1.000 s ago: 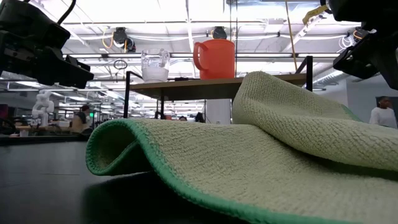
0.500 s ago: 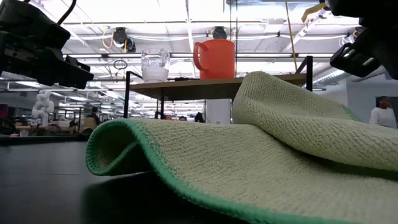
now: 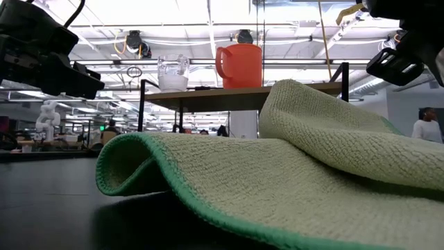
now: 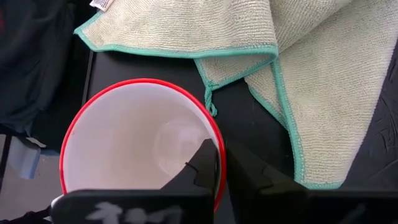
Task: Stack small to large cups/mugs on shelf
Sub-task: Put the patterned mug on the shelf
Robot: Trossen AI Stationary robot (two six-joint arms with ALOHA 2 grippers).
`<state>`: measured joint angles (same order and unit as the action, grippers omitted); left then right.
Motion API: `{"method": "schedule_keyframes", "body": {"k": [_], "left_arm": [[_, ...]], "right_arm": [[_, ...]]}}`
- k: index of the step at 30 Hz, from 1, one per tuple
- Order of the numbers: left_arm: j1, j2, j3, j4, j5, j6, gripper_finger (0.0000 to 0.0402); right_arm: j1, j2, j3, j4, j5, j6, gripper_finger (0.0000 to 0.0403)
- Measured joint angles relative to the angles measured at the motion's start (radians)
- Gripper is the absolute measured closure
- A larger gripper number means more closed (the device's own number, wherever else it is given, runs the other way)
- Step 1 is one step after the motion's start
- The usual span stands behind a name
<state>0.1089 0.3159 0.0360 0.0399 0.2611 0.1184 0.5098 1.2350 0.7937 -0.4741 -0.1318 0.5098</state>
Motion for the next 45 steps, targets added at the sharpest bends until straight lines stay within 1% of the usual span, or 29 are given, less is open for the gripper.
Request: {"method": "schedule_keyframes", "body": {"k": [8,13,18,21,24,29,37,45], "left_arm": [[0.0,0.0,0.0,-0.008,0.0,0.0,0.0371],[0.0,0.0,0.0,-0.013,0.0,0.0,0.0371],[0.0,0.0,0.0,-0.013,0.0,-0.009,0.0371],[0.0,0.0,0.0,-0.014,0.0,-0.016,0.0371],[0.0,0.0,0.0,-0.014,0.0,-0.018,0.0371],[0.0,0.0,0.0,-0.015,0.001,-0.02,0.0371],[0.0,0.0,0.0,-0.014,0.001,-0.012,0.0371],[0.0,0.0,0.0,-0.014,0.001,-0.009,0.0371]], "right_arm": [[0.002,0.0,0.0,0.056,0.0,-0.003,0.0396],[0.003,-0.009,0.0,0.051,0.0,-0.055,0.0396],[0.003,-0.059,0.0,0.065,0.024,-0.105,0.0396],[0.003,-0.109,0.0,0.058,0.034,-0.167,0.0396],[0.004,-0.161,-0.002,0.063,0.075,-0.204,0.0397],[0.005,-0.234,-0.076,0.183,0.084,-0.234,0.0397],[0.005,-0.359,-0.221,0.21,0.137,-0.167,0.0397],[0.023,-0.484,-0.295,0.216,0.153,-0.152,0.0397]]}}
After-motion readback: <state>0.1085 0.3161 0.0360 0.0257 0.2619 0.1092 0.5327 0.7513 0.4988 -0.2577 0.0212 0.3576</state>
